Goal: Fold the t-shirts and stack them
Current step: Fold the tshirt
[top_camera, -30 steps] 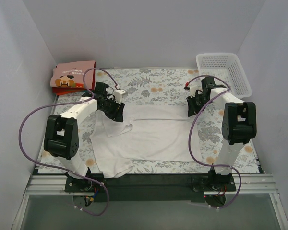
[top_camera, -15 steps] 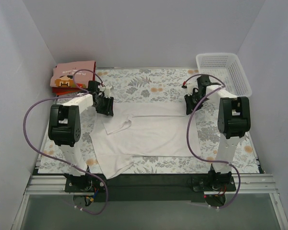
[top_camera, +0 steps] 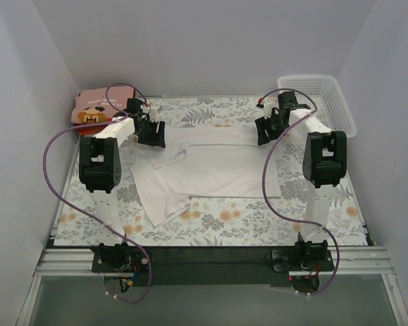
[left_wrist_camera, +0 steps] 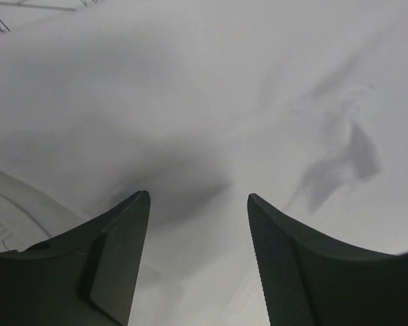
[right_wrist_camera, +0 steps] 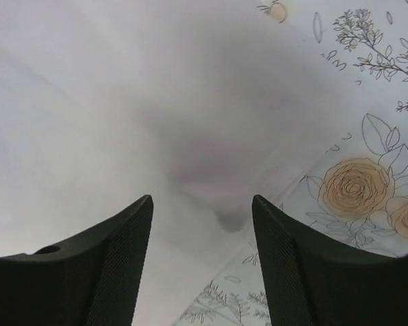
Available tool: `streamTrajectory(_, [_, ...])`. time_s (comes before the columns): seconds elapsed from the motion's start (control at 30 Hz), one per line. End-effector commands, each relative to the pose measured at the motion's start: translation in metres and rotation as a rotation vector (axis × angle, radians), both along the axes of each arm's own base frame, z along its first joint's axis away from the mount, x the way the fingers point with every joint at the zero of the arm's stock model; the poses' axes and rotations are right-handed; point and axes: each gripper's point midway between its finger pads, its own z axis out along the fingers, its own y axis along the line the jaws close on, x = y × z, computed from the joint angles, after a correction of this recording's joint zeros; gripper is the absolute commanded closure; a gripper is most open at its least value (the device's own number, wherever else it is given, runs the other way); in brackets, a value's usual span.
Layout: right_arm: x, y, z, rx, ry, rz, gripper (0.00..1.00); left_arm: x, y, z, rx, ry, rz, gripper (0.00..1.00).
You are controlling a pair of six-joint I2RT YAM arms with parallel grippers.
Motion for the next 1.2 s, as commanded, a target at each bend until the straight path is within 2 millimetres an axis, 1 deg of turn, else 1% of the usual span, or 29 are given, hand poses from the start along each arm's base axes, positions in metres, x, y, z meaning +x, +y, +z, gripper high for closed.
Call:
streamTrajectory(0.0, [-0.021,0.019,0.09,0.102,-0.11,0.114,0.32,-0.025,-0.005,0.074,-0.054,-0.056,-0.077,0.4])
streamTrajectory(0.03, [-0.033,0.021,0.096,0.106,-0.108,0.133,0.3,-0.035,-0.009,0.085,-0.073,-0.067,-0.108,0.36])
streamTrajectory(0.07, [-0.048,0.023,0.116,0.109,-0.142,0.174,0.3,-0.057,-0.01,0.095,-0.079,-0.059,-0.133,0.35])
streamTrajectory(0.1, [-0.067,0.021,0.107,0.103,-0.105,0.191,0.29,-0.068,-0.008,0.1,-0.066,-0.08,-0.186,0.33])
streamTrajectory(0.13, [-0.078,0.02,0.107,0.094,-0.099,0.209,0.3,-0.087,-0.011,0.1,-0.08,-0.055,-0.225,0.3])
streamTrajectory(0.17, [-0.092,0.018,0.105,0.08,-0.083,0.227,0.33,-0.1,-0.01,0.099,-0.075,-0.053,-0.254,0.29])
streamTrajectory(0.2, [-0.103,0.012,0.11,0.043,-0.111,0.251,0.34,-0.123,-0.006,0.098,-0.063,-0.05,-0.277,0.28])
streamTrajectory(0.23, [-0.123,0.007,0.103,0.012,-0.096,0.274,0.38,-0.138,-0.005,0.106,-0.049,-0.081,-0.321,0.28])
streamTrajectory(0.27, [-0.146,0.002,0.082,-0.002,-0.034,0.286,0.4,-0.16,-0.004,0.093,-0.043,-0.06,-0.389,0.28])
streamTrajectory(0.3, [-0.155,-0.004,0.082,-0.042,-0.054,0.311,0.44,-0.176,-0.005,0.09,-0.052,-0.041,-0.415,0.31])
streamTrajectory(0.33, [-0.176,-0.008,0.065,-0.062,-0.007,0.328,0.46,-0.195,-0.001,0.085,-0.035,-0.049,-0.454,0.32])
streamTrajectory(0.37, [-0.182,-0.015,0.064,-0.099,-0.024,0.342,0.5,-0.204,0.001,0.081,-0.02,-0.048,-0.473,0.34])
streamTrajectory(0.4, [-0.197,-0.017,0.051,-0.111,0.01,0.356,0.52,-0.222,0.004,0.072,-0.002,-0.042,-0.52,0.35])
streamTrajectory(0.43, [-0.202,-0.021,0.051,-0.133,0.003,0.368,0.53,-0.231,0.005,0.067,0.01,-0.033,-0.541,0.36])
streamTrajectory(0.47, [-0.207,-0.022,0.047,-0.141,0.007,0.376,0.54,-0.239,0.006,0.067,0.021,-0.042,-0.566,0.37])
streamTrajectory(0.5, [-0.217,-0.024,0.041,-0.156,0.018,0.391,0.55,-0.26,0.008,0.051,0.039,0.007,-0.611,0.39])
streamTrajectory(0.53, [-0.223,-0.026,0.033,-0.178,0.021,0.398,0.55,-0.274,0.011,0.04,0.083,0.022,-0.636,0.41])
streamTrajectory(0.57, [-0.226,-0.026,0.03,-0.189,0.018,0.405,0.55,-0.278,0.013,0.036,0.104,0.021,-0.645,0.41])
streamTrajectory(0.6, [-0.23,-0.028,0.022,-0.208,0.019,0.41,0.56,-0.28,0.014,0.029,0.136,-0.005,-0.653,0.42])
streamTrajectory(0.67, [-0.234,-0.027,0.011,-0.241,0.013,0.425,0.56,-0.283,0.016,0.025,0.15,-0.005,-0.65,0.42])
streamTrajectory(0.73, [-0.235,-0.023,0.004,-0.256,0.007,0.441,0.56,-0.282,0.017,0.024,0.152,0.012,-0.64,0.42])
streamTrajectory(0.77, [-0.238,-0.025,0.0,-0.267,0.017,0.441,0.56,-0.281,0.018,0.021,0.158,0.022,-0.636,0.42])
streamTrajectory(0.8, [-0.236,-0.024,-0.002,-0.282,0.007,0.446,0.56,-0.281,0.019,0.019,0.163,0.031,-0.632,0.42])
streamTrajectory(0.83, [-0.24,-0.025,-0.008,-0.291,0.019,0.454,0.56,-0.279,0.022,0.017,0.177,0.032,-0.629,0.41])
streamTrajectory(0.87, [-0.24,-0.027,-0.013,-0.308,0.019,0.451,0.56,-0.278,0.022,0.015,0.18,0.036,-0.631,0.4])
streamTrajectory(0.93, [-0.241,-0.03,-0.02,-0.321,0.026,0.455,0.55,-0.279,0.024,0.015,0.189,0.032,-0.646,0.37])
streamTrajectory(1.03, [-0.241,-0.032,-0.027,-0.34,0.03,0.451,0.55,-0.277,0.028,0.01,0.22,0.01,-0.658,0.37])
streamTrajectory(1.13, [-0.24,-0.033,-0.029,-0.351,0.027,0.447,0.6,-0.276,0.034,0.003,0.258,0.001,-0.671,0.37])
streamTrajectory(1.17, [-0.24,-0.034,-0.03,-0.357,0.028,0.447,0.64,-0.274,0.034,0.002,0.266,-0.008,-0.675,0.39])
